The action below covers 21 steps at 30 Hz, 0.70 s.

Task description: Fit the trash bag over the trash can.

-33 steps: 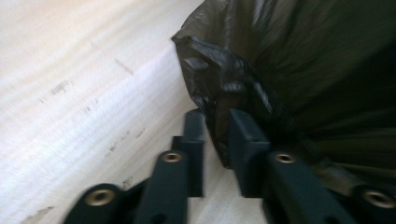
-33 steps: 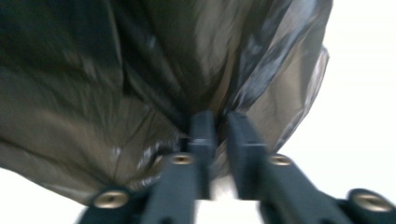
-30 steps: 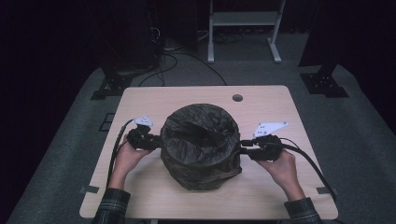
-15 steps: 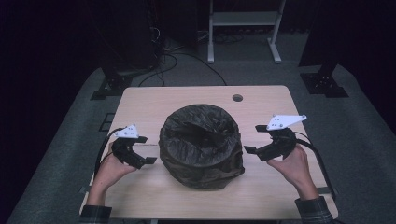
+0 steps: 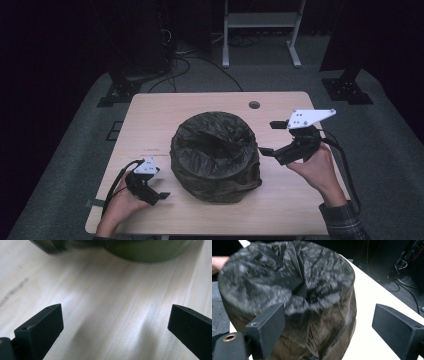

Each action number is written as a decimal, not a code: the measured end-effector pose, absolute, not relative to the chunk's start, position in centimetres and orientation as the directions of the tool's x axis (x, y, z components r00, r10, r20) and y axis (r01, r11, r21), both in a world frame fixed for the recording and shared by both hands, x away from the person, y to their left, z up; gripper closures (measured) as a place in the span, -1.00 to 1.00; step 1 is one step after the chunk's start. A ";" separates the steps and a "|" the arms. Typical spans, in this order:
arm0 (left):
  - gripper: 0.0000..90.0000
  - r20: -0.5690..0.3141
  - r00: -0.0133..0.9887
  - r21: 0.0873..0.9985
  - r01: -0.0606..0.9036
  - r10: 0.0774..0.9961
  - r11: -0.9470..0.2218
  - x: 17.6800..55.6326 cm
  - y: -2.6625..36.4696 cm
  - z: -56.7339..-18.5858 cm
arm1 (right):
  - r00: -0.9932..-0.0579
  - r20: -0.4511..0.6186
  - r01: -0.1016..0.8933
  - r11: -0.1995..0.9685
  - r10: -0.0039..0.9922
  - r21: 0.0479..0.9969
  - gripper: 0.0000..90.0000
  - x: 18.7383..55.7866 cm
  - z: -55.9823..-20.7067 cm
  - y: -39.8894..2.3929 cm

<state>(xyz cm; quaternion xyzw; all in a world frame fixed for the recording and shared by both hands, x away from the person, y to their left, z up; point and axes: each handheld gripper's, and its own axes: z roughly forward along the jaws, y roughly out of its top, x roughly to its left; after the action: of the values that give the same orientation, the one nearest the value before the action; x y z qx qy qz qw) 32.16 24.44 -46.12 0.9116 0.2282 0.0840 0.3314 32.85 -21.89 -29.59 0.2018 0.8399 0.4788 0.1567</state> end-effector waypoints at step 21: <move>-1.00 0.009 0.900 0.711 0.300 0.435 -0.636 31.5 24.3 -48.3 | -0.941 -0.050 0.175 0.607 0.335 0.775 -0.78 35.8 -29.0 -13.4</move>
<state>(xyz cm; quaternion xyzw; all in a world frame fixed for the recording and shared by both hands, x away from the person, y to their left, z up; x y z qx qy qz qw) 31.48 24.26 -48.31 0.8998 0.2041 0.0902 0.3748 35.81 -13.42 -28.99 0.1430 0.8912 0.4197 0.0956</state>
